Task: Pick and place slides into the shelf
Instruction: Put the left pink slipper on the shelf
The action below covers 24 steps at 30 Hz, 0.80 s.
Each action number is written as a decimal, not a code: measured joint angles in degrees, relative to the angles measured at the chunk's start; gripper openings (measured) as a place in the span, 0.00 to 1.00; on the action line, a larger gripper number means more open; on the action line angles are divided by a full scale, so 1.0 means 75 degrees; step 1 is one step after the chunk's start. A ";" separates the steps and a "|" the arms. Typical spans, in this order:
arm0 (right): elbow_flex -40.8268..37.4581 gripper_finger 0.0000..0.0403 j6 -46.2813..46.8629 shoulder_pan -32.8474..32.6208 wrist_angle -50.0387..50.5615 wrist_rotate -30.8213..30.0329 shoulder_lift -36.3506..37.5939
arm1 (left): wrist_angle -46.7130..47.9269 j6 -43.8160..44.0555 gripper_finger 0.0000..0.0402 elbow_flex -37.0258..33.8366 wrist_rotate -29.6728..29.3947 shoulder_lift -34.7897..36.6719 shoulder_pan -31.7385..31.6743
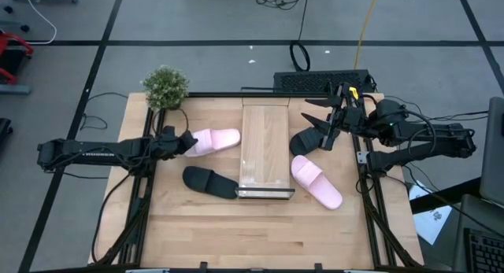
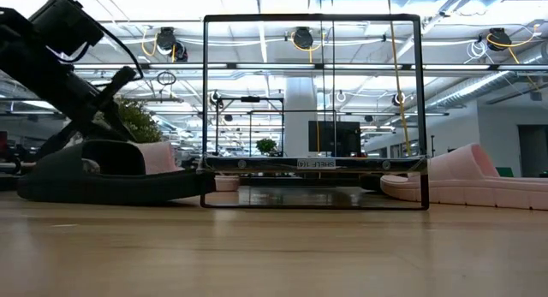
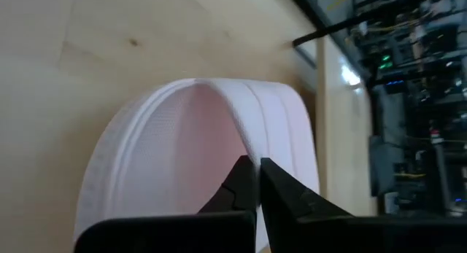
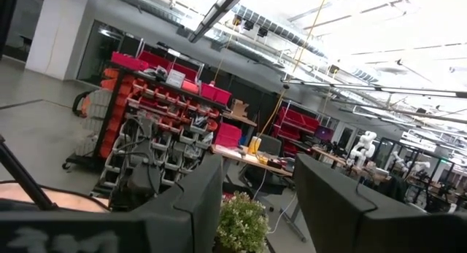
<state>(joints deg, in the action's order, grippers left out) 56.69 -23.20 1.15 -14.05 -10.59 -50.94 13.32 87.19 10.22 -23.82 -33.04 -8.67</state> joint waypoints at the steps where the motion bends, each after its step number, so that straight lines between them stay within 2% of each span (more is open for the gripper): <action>1: 0.0000 0.40 0.0000 -0.0001 0.0021 -0.0002 0.0000 | 0.0130 0.0000 0.00 0.0000 -0.0106 0.0171 0.0000; 7: 0.0000 0.40 0.0044 -0.0003 0.0090 -0.0006 0.0000 | 0.0616 -0.0009 0.00 0.0000 -0.0788 0.1365 0.0000; 12: 0.0000 0.40 0.0229 -0.0001 0.0089 -0.0009 0.0000 | 0.0397 -0.0376 0.00 0.0093 -0.0874 0.2008 0.0000; 19: 0.0000 0.40 0.0254 -0.0001 0.0088 -0.0009 0.0000 | 0.0427 -0.1314 0.00 0.1089 -0.1115 0.2110 0.0000; 24: 0.0000 0.40 0.0220 -0.0003 0.0085 -0.0012 0.0000 | -0.0277 -0.2122 0.00 0.1862 -0.0561 0.1637 0.0060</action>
<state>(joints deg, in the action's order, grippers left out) 56.69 -21.55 1.13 -13.41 -10.68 -50.94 11.24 71.28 24.18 -28.03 -20.76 -8.22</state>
